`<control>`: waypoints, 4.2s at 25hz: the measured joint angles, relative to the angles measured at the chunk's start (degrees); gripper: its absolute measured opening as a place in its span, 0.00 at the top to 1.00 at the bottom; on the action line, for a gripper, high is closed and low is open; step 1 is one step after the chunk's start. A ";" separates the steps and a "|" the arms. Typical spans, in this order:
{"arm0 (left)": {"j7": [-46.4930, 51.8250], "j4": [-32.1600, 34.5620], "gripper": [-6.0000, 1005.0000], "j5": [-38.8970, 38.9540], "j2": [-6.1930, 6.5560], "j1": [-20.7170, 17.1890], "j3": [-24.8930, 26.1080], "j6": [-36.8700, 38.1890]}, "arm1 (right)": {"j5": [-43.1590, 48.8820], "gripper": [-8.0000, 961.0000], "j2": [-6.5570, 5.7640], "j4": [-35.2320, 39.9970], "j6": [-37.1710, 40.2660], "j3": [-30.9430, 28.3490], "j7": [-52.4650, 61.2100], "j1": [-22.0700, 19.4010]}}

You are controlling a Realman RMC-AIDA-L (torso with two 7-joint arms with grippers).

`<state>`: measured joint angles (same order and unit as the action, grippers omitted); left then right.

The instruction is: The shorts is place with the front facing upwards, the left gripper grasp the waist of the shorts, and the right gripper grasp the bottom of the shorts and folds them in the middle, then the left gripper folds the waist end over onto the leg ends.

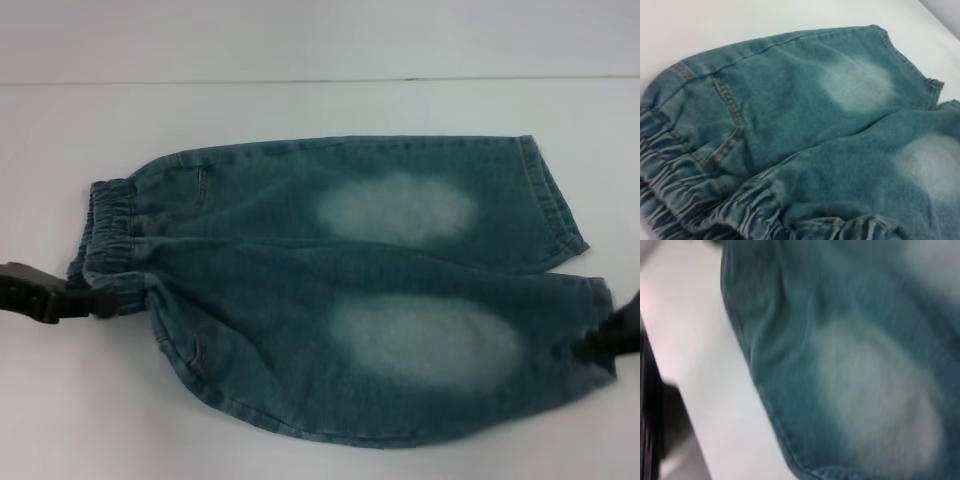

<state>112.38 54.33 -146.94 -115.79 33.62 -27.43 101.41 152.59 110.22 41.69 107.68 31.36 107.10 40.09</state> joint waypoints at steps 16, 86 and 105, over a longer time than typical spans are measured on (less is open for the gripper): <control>-1.80 -0.58 0.95 -6.83 2.04 0.14 -0.45 7.04 | -10.41 0.95 -4.59 -3.83 0.40 -2.01 -3.11 -6.23; 4.83 -9.06 0.95 3.96 0.16 3.15 5.32 -25.05 | -37.97 0.95 7.05 -14.35 -57.36 -2.31 -9.57 1.88; 4.73 -9.21 0.95 4.10 0.05 2.88 4.76 -27.21 | -42.88 0.95 8.03 -14.51 -58.35 -1.16 -9.85 3.03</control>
<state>117.11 45.11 -142.84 -115.74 36.50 -22.67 74.20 109.70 118.25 27.18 49.33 30.20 97.24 43.13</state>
